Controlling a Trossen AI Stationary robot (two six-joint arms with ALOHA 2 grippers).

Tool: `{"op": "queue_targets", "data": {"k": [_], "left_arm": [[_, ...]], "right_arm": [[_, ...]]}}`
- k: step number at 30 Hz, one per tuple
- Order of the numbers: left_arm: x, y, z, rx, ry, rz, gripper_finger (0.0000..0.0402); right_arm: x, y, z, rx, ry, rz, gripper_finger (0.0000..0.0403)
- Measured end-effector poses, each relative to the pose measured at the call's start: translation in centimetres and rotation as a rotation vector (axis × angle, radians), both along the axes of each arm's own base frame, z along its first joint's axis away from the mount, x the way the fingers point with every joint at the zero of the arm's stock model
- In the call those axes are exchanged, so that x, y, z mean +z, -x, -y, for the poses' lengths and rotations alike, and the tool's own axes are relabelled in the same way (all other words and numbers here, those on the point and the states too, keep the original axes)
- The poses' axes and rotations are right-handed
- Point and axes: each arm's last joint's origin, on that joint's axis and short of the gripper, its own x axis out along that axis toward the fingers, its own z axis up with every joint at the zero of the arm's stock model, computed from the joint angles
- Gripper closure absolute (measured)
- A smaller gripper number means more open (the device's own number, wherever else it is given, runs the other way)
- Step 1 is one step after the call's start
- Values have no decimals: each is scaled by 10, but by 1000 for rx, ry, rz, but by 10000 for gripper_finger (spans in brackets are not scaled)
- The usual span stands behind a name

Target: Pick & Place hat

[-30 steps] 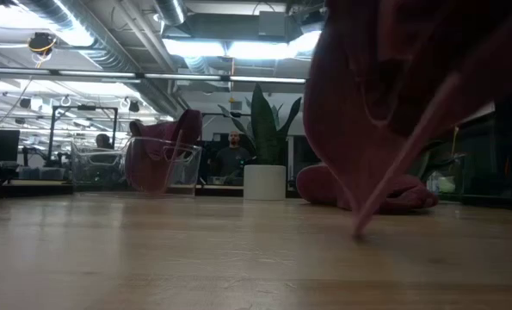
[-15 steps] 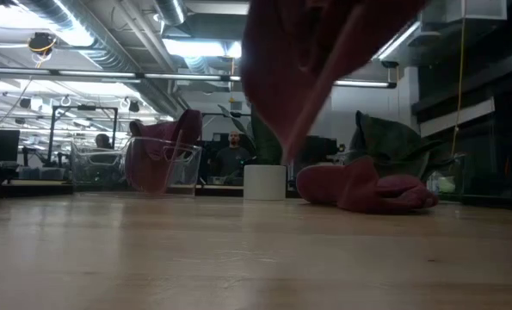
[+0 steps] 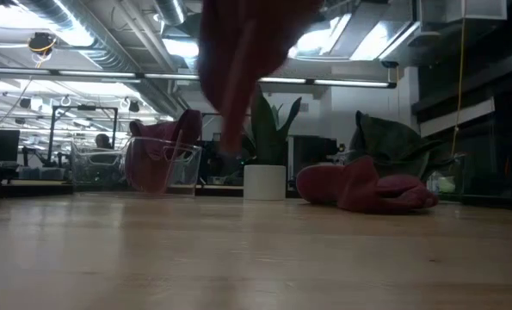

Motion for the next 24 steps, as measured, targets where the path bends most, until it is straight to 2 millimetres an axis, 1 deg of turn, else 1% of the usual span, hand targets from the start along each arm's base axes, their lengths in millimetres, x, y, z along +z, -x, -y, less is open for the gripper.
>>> {"op": "queue_targets", "data": {"k": [5,9,15,18,24], "left_arm": [[-13,-10,7,-14,-10,-47,231],[-19,-16,10,13,-15,-48,231],[-19,-17,8,101,-28,-29,231],[-17,-16,7,100,-36,-21,231],[-19,-18,7,102,-33,-31,231]], "right_arm": [[4,-13,10,50,-16,49,397],[5,-16,11,84,-26,63,397],[5,-15,9,101,-41,57,399],[5,-14,7,106,-41,57,399],[5,-14,3,118,-52,63,399]]}}
